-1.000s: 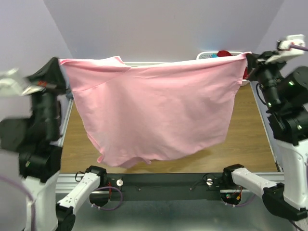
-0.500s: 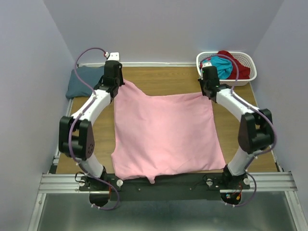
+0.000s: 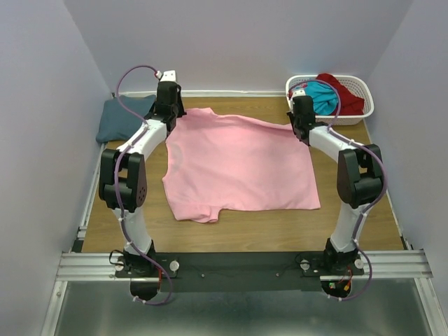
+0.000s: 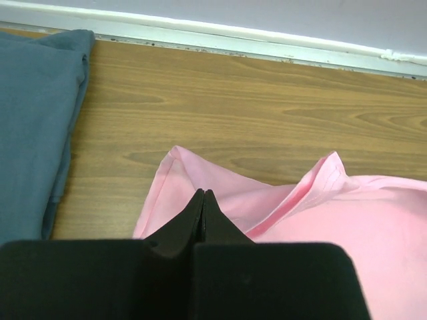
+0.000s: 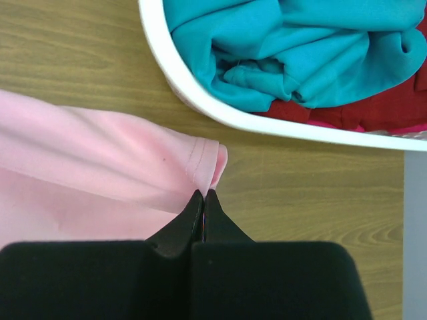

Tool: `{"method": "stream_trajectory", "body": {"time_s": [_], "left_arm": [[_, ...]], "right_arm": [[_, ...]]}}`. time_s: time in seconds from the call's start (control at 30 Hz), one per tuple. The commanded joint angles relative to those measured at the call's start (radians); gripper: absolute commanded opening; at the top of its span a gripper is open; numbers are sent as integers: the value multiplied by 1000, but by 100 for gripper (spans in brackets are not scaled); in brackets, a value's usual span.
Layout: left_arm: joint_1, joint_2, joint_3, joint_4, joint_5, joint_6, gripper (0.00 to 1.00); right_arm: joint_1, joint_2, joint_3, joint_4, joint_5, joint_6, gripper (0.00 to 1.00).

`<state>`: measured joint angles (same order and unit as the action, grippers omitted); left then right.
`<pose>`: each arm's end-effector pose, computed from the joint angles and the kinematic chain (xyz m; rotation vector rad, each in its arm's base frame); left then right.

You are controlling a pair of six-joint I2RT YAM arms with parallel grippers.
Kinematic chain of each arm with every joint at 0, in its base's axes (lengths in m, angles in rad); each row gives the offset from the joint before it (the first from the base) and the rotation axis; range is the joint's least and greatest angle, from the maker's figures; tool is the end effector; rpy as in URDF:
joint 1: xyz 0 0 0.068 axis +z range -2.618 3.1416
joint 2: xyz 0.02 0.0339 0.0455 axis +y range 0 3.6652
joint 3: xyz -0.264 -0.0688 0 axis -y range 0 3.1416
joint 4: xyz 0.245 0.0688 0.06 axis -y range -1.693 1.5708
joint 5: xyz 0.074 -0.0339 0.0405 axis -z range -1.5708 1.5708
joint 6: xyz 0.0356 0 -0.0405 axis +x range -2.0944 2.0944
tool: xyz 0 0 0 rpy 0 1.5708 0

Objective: Fold and stack the t-shirts
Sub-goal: Fold the tshirt

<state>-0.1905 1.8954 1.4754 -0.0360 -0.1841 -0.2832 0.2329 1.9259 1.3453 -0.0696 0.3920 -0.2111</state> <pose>0.4433 -0.0789 0.2706 -0.2094 2.0095 -0.1140 0.4260 0.0871 0.2121 -0.2713 2.1788 -0.4220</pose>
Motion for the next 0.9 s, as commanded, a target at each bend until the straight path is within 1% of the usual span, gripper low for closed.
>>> {"method": "stream_trajectory", "body": {"time_s": [0.0, 0.27, 0.4, 0.6, 0.73, 0.87], "left_arm": [[13, -8, -18, 31, 35, -33, 0], [51, -62, -61, -10, 80, -119, 0], [62, -84, -78, -73, 101, -163, 0], [62, -116, -125, -126, 130, -226, 0], [62, -148, -133, -197, 117, -260, 0], [62, -191, -168, -220, 140, -300, 0]], "right_arm": [[-18, 30, 31, 51, 21, -4, 1], [-50, 1, 29, 56, 39, 10, 1], [-60, -15, 9, 56, 48, 27, 1], [-73, -21, -24, 56, 57, 68, 1], [-76, -45, -51, 54, 53, 94, 1], [-76, -76, -87, 54, 33, 119, 1]]}}
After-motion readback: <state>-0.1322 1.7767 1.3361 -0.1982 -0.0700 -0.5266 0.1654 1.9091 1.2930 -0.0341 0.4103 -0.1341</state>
